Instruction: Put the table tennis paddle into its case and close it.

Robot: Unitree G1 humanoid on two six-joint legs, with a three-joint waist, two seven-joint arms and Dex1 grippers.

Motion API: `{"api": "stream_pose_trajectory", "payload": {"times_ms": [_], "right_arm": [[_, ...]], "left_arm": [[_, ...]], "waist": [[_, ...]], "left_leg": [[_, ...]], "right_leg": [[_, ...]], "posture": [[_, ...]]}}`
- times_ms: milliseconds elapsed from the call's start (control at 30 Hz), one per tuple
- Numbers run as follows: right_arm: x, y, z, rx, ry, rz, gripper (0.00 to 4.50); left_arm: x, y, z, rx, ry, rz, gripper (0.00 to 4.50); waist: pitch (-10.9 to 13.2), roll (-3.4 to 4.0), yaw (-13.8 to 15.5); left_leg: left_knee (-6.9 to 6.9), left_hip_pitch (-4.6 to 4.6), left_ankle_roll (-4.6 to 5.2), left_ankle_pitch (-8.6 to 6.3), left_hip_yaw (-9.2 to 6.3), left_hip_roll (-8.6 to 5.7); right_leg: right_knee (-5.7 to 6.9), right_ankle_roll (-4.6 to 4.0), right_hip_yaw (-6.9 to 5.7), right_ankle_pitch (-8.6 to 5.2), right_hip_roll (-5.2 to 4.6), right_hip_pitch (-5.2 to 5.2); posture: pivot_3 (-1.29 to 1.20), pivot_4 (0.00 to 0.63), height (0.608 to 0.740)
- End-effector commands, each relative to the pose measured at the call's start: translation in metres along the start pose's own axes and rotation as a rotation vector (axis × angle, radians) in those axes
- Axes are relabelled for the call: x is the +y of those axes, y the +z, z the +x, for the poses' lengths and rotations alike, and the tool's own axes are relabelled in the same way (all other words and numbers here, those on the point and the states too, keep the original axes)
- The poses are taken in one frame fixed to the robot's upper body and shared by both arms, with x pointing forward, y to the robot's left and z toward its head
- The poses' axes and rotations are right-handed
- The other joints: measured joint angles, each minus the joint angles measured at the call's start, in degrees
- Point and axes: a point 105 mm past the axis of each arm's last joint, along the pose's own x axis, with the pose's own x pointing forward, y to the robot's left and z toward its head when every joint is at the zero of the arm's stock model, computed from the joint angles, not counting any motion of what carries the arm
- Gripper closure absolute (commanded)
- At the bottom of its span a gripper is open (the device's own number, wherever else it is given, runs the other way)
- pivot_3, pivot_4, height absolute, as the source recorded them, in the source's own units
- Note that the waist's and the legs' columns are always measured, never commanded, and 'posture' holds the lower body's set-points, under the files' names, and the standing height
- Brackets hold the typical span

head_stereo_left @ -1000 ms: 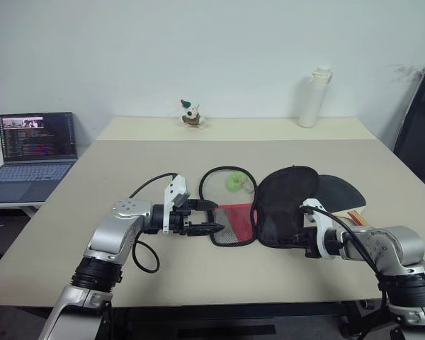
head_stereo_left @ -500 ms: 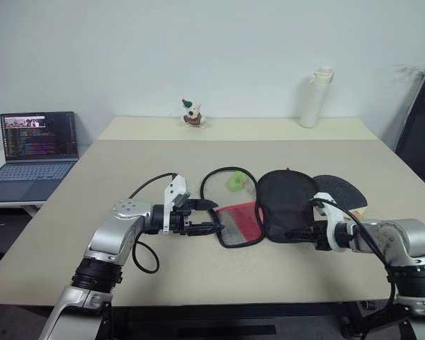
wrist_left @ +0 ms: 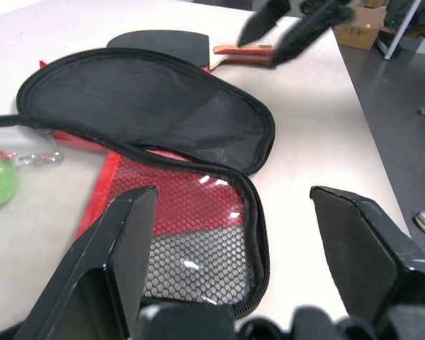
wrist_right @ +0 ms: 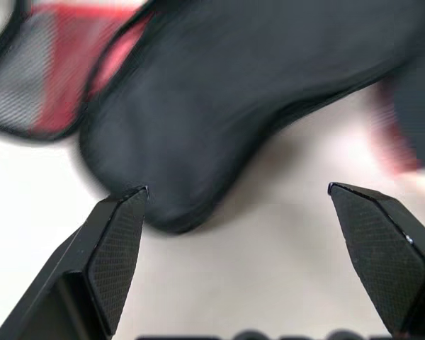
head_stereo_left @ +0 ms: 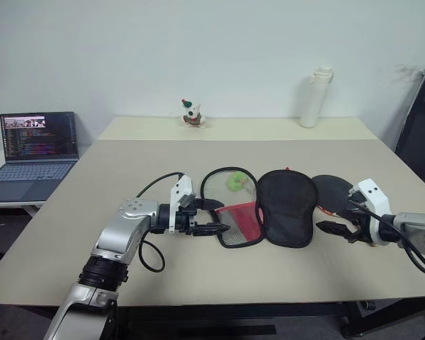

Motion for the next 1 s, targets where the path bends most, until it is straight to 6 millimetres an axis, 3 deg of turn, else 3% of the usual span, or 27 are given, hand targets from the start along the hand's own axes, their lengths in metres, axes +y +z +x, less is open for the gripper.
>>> {"api": "stream_pose_trajectory", "payload": {"times_ms": [33, 233, 367, 533, 933, 1000], "right_arm": [[-0.034, 0.012, -0.006, -0.053, -0.157, -0.011, 0.02], [-0.074, 0.0, -0.003, -0.024, -0.3, 0.044, 0.02], [-0.087, -0.009, 0.002, 0.005, -0.302, 0.104, 0.02], [-0.088, -0.016, 0.013, 0.029, -0.236, 0.19, 0.02], [-0.088, -0.035, 0.028, 0.118, -0.221, 0.135, 0.02], [-0.092, -0.036, 0.028, 0.108, -0.252, 0.146, 0.39]], "left_arm": [[0.001, 0.012, 0.005, -0.024, -0.018, 0.052, 0.74], [0.002, 0.013, 0.006, -0.024, -0.018, 0.059, 0.74], [0.003, 0.014, 0.005, -0.023, -0.018, 0.062, 0.74], [0.004, 0.014, 0.005, -0.02, -0.016, 0.065, 0.74], [0.003, 0.017, 0.003, -0.029, -0.025, 0.069, 0.74], [0.003, 0.017, 0.002, -0.028, -0.024, 0.07, 0.74]], "waist": [[0.0, 0.0, 0.0], [0.0, 0.0, 0.0], [0.0, 0.0, -0.1], [0.0, 0.0, -0.1], [0.0, 0.0, -0.1], [0.0, -0.01, -0.1]], "left_leg": [[0.0, -0.01, 0.0, 0.0, 0.01, 0.0], [0.0, 0.0, 0.0, 0.0, 0.18, -0.01], [0.0, 0.01, 0.0, 0.0, 0.25, -0.01], [0.0, 0.01, 0.0, 0.0, 0.29, -0.01], [0.06, 0.07, 0.0, 0.0, 0.4, 0.01], [0.07, 0.09, 0.0, 0.0, 0.41, 0.01]], "right_leg": [[0.0, 0.0, 0.01, 0.0, 0.0, 0.0], [0.01, 0.0, 0.03, 0.01, 0.0, -0.01], [0.02, -0.01, 0.07, 0.01, 0.01, -0.02], [0.02, -0.01, 0.08, 0.01, 0.01, -0.01], [0.06, 0.03, 0.13, 0.05, 0.0, 0.02], [0.06, 0.04, 0.13, 0.06, 0.0, 0.04]], "posture": [[0.0, 0.15, 0.74], [0.0, 0.15, 0.74], [0.0, 0.15, 0.74], [0.0, 0.15, 0.74], [0.0, 0.15, 0.74], [0.0, 0.15, 0.74]]}}
